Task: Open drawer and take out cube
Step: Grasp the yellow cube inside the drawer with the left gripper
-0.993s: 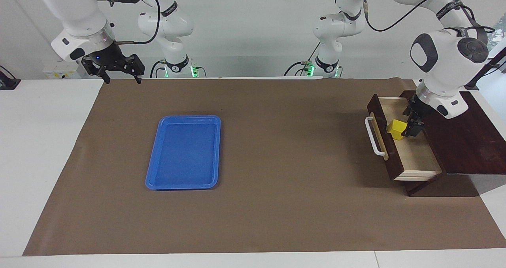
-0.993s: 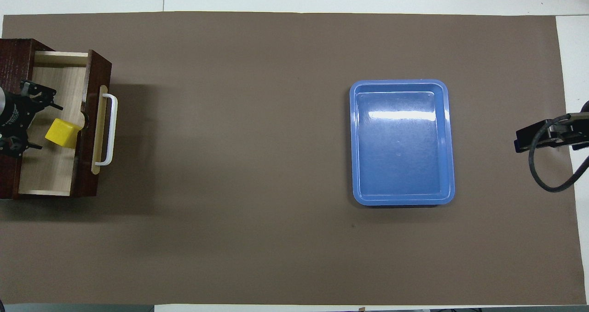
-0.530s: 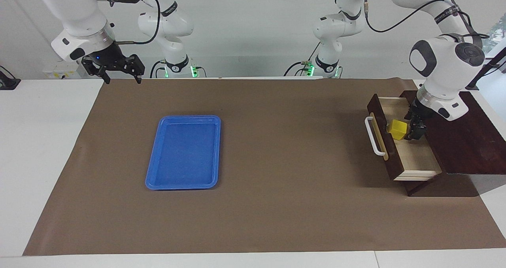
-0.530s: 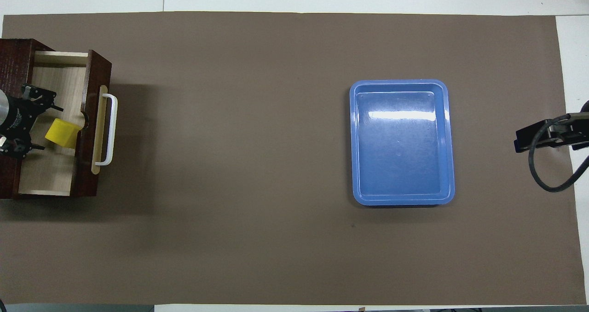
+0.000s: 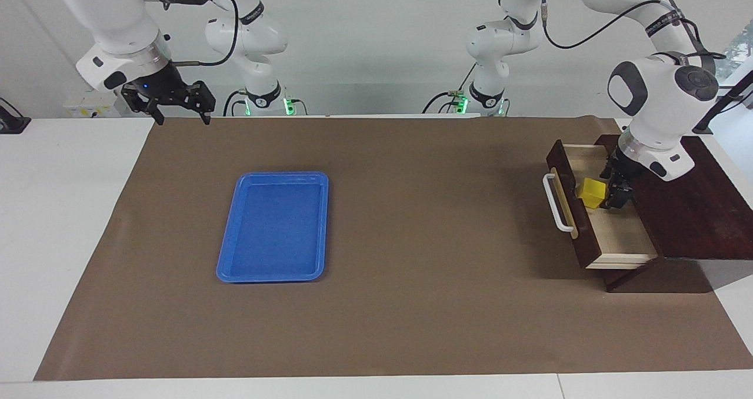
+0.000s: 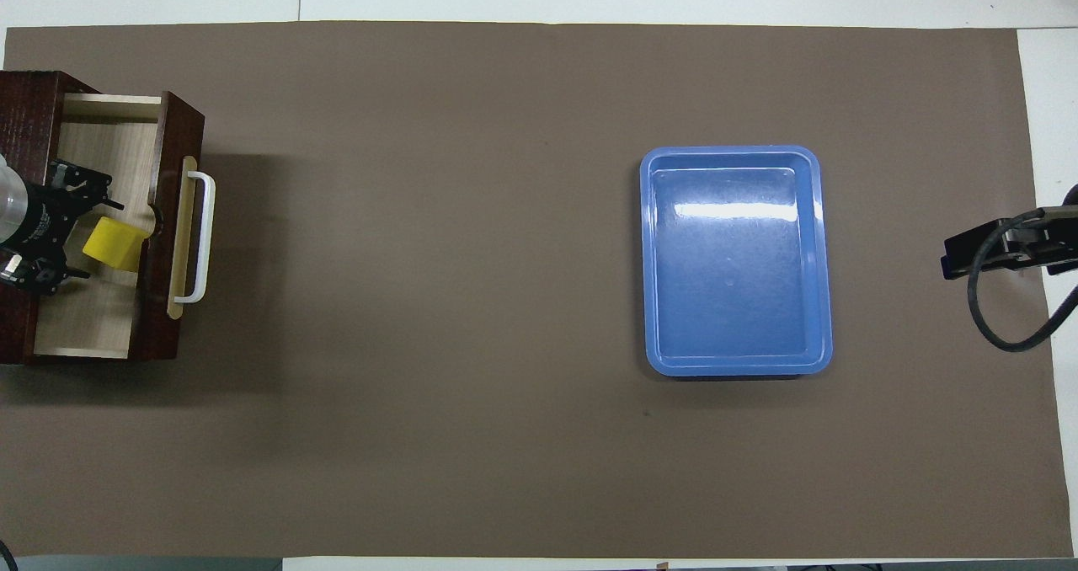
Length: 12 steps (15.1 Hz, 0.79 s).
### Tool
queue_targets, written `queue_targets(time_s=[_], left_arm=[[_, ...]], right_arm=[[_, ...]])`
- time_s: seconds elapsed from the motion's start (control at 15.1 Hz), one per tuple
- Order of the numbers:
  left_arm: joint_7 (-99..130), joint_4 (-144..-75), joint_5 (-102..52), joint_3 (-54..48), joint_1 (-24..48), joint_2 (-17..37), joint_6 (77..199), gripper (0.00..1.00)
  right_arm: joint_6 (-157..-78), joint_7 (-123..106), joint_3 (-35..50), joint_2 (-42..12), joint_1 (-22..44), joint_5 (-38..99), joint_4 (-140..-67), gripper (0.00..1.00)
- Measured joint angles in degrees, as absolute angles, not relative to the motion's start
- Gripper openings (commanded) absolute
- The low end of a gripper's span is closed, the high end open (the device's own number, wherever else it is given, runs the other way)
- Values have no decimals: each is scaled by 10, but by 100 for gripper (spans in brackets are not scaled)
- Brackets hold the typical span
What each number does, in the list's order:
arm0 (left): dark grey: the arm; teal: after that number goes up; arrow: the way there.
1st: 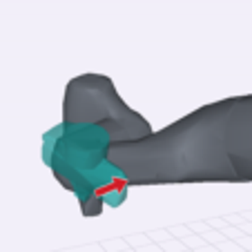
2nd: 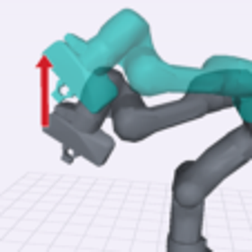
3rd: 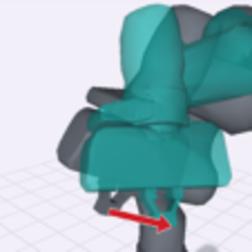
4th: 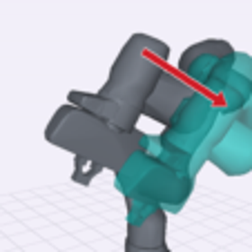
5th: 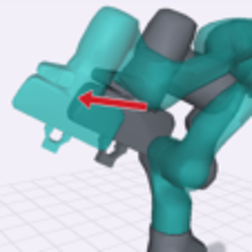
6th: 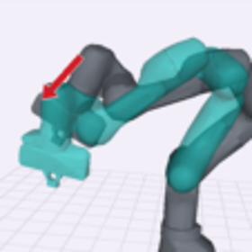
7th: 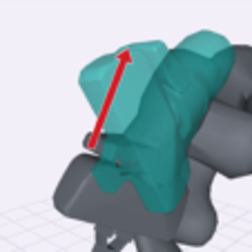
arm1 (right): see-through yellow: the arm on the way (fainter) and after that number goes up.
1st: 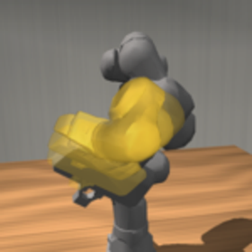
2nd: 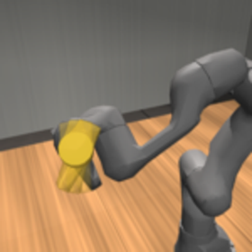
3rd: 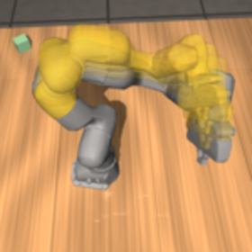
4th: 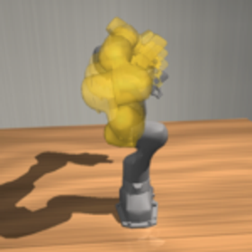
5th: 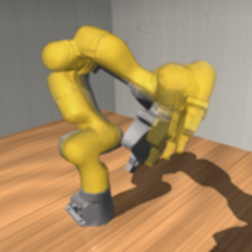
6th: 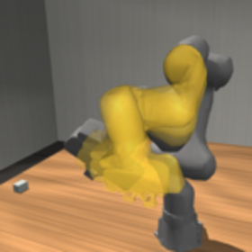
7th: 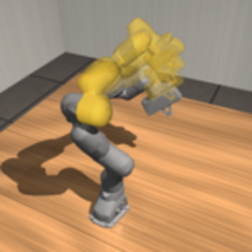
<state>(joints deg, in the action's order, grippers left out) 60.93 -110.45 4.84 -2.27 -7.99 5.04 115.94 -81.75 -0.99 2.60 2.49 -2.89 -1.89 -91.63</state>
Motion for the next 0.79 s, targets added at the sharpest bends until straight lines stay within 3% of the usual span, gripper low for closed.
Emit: queue_targets(time_s=[0.2,0.33,0.79], left_arm=[[609,-1106,48,-23,-80,50,1160,39],[609,-1106,48,-23,-80,50,1161,0],[609,-1087,48,-23,-80,49,1150,0]], right_arm=[[-817,-10,26,25,-29,-19,-916,100],[-817,-10,26,25,-29,-19,-916,100],[-817,-10,26,25,-29,-19,-916,100]])
